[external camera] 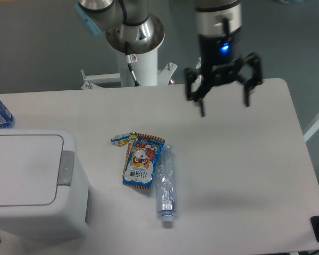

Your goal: Open the trash can

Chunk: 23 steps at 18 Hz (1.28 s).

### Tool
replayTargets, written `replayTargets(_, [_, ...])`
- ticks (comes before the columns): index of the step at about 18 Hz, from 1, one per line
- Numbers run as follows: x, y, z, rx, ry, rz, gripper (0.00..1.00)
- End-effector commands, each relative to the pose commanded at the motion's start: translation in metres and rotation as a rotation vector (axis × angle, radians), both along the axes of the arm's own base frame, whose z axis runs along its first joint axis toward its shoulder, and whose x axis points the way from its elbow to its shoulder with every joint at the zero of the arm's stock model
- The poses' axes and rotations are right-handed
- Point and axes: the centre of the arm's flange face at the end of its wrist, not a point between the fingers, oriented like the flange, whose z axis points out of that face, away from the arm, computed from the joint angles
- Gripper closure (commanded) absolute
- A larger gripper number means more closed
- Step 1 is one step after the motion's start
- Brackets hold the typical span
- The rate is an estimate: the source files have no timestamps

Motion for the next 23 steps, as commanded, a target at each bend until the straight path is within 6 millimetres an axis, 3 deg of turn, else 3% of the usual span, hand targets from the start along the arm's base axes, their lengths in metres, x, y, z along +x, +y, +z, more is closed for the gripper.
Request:
replayTargets(3, [0.011,0.013,-0.002,0.083,-0.116,0.023,0.0])
replayTargets(13, [0.067,0.09,-0.047,0.065,-0.263,-0.071,0.0])
replayTargets(23, [0.087,0.103,-0.054,0.056,-0.293,-0.076,0.0])
